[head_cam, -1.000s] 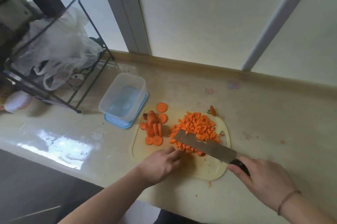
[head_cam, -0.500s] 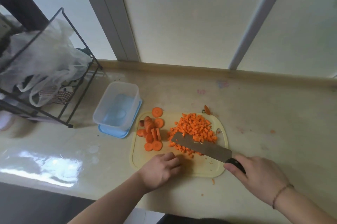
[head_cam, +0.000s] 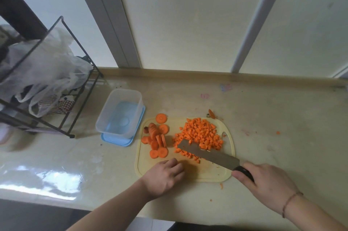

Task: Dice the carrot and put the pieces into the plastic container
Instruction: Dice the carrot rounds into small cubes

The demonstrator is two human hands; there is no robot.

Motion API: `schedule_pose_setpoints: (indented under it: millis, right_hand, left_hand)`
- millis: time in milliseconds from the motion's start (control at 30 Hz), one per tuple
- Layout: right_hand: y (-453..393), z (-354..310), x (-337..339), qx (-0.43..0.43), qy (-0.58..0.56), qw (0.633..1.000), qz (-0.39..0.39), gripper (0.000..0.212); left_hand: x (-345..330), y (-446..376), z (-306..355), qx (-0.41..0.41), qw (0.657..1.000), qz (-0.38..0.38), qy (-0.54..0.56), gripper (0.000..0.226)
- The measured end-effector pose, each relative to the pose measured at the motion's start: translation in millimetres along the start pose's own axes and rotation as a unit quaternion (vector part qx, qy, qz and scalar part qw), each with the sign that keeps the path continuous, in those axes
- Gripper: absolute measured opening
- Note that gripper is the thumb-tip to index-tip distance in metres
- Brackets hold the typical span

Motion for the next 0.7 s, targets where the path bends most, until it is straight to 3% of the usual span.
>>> schedule_pose_setpoints:
  millis: [200,567,700]
  right_hand:
    - [2.6,-0.8,-2.5,0.005,-0.003,1.000,-0.002,0.106]
    - [-4.6,11.4,4.8,0.020,-0.016,1.000,-0.010,0.106]
    - [-9.9,19.1,15.7,0.032,-0.022,0.999,-0.001,0.098]
  left_hand:
    - [7.4,-0.8,-1.4,0.012,0.999,-0.012,-0.029,0.016]
    - [6.5,-3.5,-1.7,0.014,0.999,-0.037,-0.020,0.029]
    - [7.7,-11.1,-9.0,0.062,0.998,-0.027,0.020,0.019]
Point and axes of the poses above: each hand's wrist, its own y-axis away from the middle knuckle, its own x-axis out of the back of the hand, z = x × y, the point moved 4 cm from there along -y, towards the middle knuckle, and after that the axes turned 11 degrees about -y, right-handed, at the moved point
